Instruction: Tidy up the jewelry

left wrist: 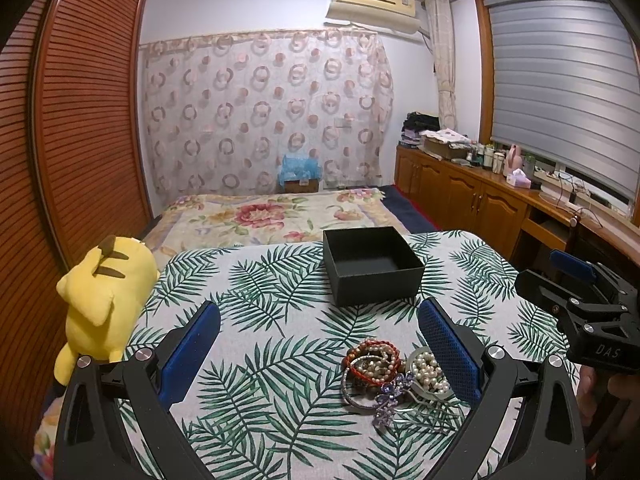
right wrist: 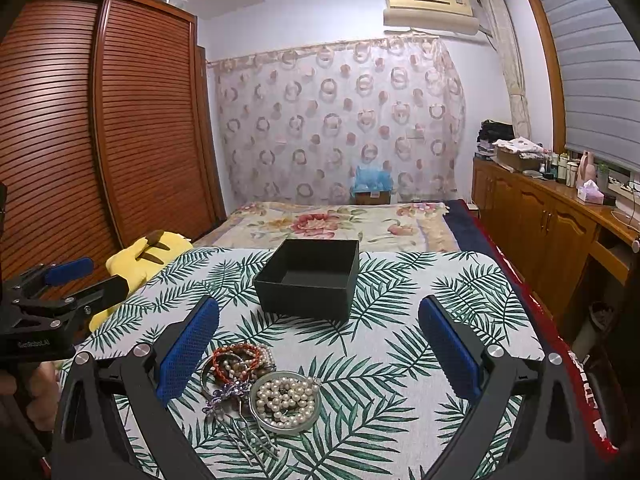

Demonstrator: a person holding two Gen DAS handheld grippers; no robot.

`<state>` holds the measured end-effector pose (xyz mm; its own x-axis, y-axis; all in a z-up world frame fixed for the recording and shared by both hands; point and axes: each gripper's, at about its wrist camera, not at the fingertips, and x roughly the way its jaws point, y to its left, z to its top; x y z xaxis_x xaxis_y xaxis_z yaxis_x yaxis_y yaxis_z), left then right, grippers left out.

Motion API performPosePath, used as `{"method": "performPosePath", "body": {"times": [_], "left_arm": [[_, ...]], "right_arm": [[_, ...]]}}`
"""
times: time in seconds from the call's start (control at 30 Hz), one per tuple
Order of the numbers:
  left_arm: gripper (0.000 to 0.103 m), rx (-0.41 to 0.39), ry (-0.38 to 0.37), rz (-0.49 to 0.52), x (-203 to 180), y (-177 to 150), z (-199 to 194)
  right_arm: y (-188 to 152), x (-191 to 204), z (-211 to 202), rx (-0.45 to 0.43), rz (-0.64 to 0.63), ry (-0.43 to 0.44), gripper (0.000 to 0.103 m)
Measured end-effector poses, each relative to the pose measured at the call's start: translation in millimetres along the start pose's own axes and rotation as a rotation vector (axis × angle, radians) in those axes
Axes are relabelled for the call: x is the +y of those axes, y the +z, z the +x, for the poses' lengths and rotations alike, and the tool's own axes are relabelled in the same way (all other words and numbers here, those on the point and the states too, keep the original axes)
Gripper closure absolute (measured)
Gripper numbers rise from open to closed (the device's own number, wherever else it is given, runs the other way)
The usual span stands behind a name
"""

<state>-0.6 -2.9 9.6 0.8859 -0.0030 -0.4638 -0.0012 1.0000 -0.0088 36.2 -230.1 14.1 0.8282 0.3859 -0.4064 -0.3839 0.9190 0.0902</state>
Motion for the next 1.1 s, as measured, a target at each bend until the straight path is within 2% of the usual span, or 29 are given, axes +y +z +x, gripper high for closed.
{"method": "performPosePath", "body": {"times": [0.33, 0.4, 0.63, 0.9, 1.1], "left_arm": [[0.007, -0.002, 0.000, 0.000, -2, 3, -5], [0.007, -0.001, -0.001, 0.003, -13, 18, -17], [0.007, 0.006, -0.005, 0.005, -20, 24, -18], [0.007, 0.063, -0.028, 0.007, -14, 7, 3], [0.007, 0.113, -0.050, 0.012, -8, -10, 24]], "right_arm": [[-1, 0, 0, -0.001, 0.000, 0.000, 0.003], [3, -2, -2, -0.001, 0.002, 0.001, 0.003], [1, -2, -1, -0.001, 0.001, 0.001, 0.003], [3, 5, -6, 0.023, 0.002, 0.029, 0.003], [-17, 1, 13, 0.063, 0.002, 0.045, 0.003]]}}
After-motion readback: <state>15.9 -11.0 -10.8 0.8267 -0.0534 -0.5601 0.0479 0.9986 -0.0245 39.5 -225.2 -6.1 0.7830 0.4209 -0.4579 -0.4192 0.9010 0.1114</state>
